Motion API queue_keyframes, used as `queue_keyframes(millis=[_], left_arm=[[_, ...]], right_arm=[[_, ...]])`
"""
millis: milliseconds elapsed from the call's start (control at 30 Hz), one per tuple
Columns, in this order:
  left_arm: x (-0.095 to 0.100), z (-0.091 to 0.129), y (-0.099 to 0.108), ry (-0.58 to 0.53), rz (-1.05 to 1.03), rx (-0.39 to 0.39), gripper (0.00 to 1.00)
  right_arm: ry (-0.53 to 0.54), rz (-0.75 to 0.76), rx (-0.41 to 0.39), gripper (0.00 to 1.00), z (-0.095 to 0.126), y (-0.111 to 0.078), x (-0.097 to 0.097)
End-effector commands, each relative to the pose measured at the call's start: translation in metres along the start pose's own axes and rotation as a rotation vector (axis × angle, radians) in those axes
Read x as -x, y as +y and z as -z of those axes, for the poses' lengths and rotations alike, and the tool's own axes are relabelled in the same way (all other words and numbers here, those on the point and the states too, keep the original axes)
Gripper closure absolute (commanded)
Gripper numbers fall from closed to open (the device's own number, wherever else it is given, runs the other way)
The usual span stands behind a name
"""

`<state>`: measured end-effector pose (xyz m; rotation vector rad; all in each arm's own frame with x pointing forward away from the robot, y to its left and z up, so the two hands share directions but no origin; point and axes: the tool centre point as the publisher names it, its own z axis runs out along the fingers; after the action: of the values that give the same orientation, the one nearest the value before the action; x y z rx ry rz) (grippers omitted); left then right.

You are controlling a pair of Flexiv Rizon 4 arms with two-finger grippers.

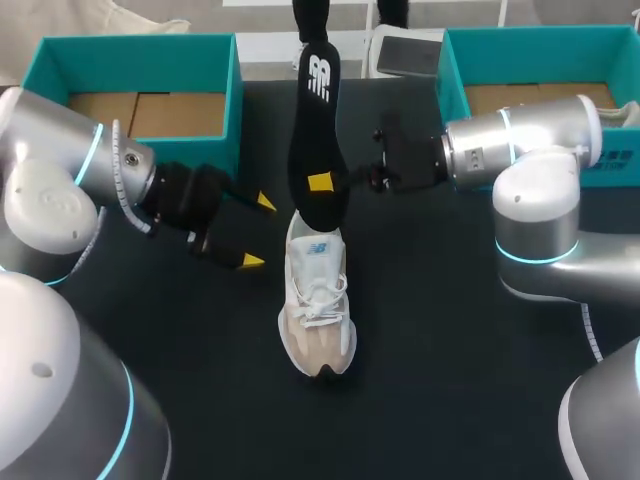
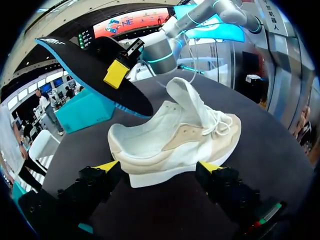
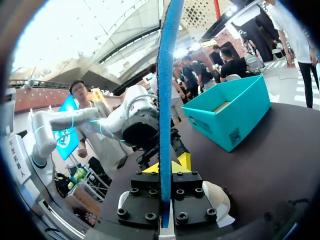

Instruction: Take the shoe out of the shoebox, open the shoe tongue, remove and reinsert the insole, then place the shoe into the shoebox

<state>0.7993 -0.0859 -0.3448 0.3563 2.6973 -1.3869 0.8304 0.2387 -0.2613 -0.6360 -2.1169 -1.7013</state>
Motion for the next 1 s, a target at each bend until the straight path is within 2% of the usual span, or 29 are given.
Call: queue_keyframes(millis=[33,1000], left_arm=[[-0.0023,-0.0006,-0.0033,-0.007,-0.001,0.003,0.0],[-0.0037,-0.0007,-0.0029,-0.017,0.009,0.014,0.0]], right_arm=[[-0.003,-0.001,0.0,1.0,-0.002,-0.0001,-0.0003],[-0.014,0.002,-0.001,1.0,0.0011,-0.0074,0.0008]])
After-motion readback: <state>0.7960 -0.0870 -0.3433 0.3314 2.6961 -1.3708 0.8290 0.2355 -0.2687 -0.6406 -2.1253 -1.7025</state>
